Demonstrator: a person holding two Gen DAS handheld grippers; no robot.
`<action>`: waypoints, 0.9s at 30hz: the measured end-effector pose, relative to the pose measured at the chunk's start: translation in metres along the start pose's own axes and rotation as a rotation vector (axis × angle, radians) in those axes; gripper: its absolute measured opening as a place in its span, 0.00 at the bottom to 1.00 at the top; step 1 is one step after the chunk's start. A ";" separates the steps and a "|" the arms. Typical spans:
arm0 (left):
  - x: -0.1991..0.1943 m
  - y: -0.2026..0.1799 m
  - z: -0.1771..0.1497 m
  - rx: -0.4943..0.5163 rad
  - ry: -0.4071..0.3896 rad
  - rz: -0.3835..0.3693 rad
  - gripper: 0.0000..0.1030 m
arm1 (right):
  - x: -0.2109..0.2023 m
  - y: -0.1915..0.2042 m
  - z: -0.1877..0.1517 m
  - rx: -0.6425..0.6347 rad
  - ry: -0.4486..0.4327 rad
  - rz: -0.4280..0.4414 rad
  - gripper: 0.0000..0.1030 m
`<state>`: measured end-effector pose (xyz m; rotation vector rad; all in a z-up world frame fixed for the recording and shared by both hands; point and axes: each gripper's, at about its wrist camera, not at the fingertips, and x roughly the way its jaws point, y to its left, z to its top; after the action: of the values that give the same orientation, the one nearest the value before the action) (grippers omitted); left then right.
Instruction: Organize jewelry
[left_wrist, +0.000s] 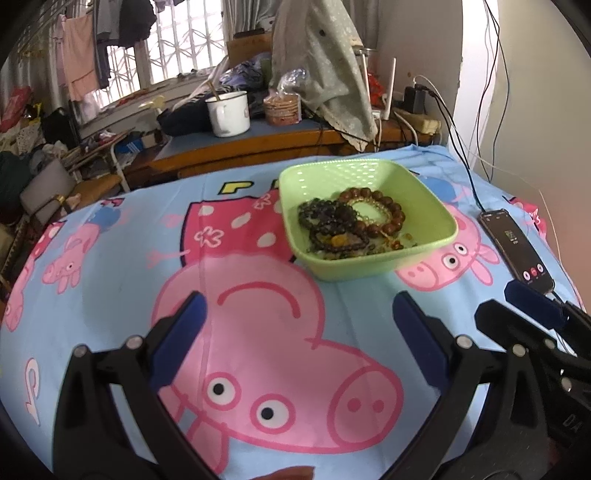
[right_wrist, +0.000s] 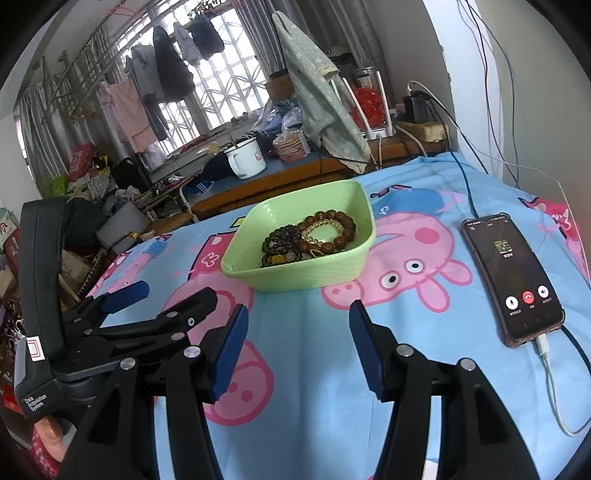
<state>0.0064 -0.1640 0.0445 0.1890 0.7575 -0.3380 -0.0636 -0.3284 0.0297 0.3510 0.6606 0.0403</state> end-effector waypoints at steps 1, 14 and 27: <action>0.001 0.002 0.000 -0.002 0.003 0.001 0.94 | 0.001 0.001 0.000 -0.002 0.003 0.000 0.27; 0.004 0.039 -0.013 -0.067 0.018 0.075 0.94 | 0.024 0.024 -0.002 -0.053 0.059 0.032 0.27; 0.013 0.046 -0.014 -0.081 0.039 0.096 0.94 | 0.029 0.025 -0.001 -0.043 0.060 0.038 0.27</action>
<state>0.0229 -0.1198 0.0277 0.1559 0.7968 -0.2125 -0.0395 -0.3002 0.0195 0.3222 0.7111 0.1010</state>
